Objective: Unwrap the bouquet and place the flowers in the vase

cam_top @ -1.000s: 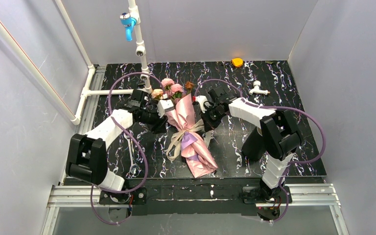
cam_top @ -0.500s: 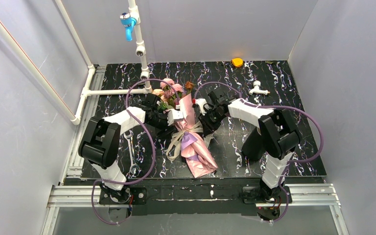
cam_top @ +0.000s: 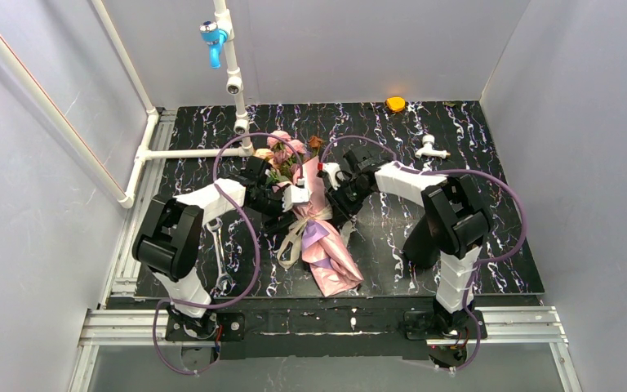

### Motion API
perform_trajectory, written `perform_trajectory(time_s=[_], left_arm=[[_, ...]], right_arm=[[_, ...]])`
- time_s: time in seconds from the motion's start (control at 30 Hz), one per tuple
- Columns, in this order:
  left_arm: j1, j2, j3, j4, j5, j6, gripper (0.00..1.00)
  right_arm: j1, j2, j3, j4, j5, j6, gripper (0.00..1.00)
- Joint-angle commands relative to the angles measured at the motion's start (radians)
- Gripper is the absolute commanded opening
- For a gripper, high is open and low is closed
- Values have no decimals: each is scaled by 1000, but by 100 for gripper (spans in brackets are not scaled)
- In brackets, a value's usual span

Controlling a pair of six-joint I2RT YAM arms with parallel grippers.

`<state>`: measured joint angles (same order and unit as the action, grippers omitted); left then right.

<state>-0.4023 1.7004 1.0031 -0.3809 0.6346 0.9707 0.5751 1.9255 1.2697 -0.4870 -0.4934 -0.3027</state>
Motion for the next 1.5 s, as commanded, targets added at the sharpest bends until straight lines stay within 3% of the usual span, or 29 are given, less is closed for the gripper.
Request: perform_trajectory(time_s=[0.0,0.2,0.43,0.57,0.63,0.7,0.8,1.07,1.47], left_arm=[[-13,20,12,7,-4,25,64],[-51,32,4,6,-56,80,65],[-99,67,20,19,-139,73,64],[-108,89,32,27,-172,56,58],[-107,102,45,34,-188,20,49],[-106,106,56,34,-197,-18,29],[-98,74,50,21,-171,-54,1],[-24,-34,17,-62,-209,-84,0],[127,-103,-28,-104,-272,-3,0]], right_arm=[[-5,36,0,14,6,-16,40],[-4,26,-23,23,-5,-3,29],[-4,21,-38,34,-33,16,22],[-5,23,-35,42,-40,27,17],[-4,23,-28,41,-41,28,11],[-4,23,-22,35,-38,28,2],[-5,14,-14,15,-28,20,1],[-15,-33,-3,-55,70,-13,1],[-48,-96,-16,-139,189,-65,1]])
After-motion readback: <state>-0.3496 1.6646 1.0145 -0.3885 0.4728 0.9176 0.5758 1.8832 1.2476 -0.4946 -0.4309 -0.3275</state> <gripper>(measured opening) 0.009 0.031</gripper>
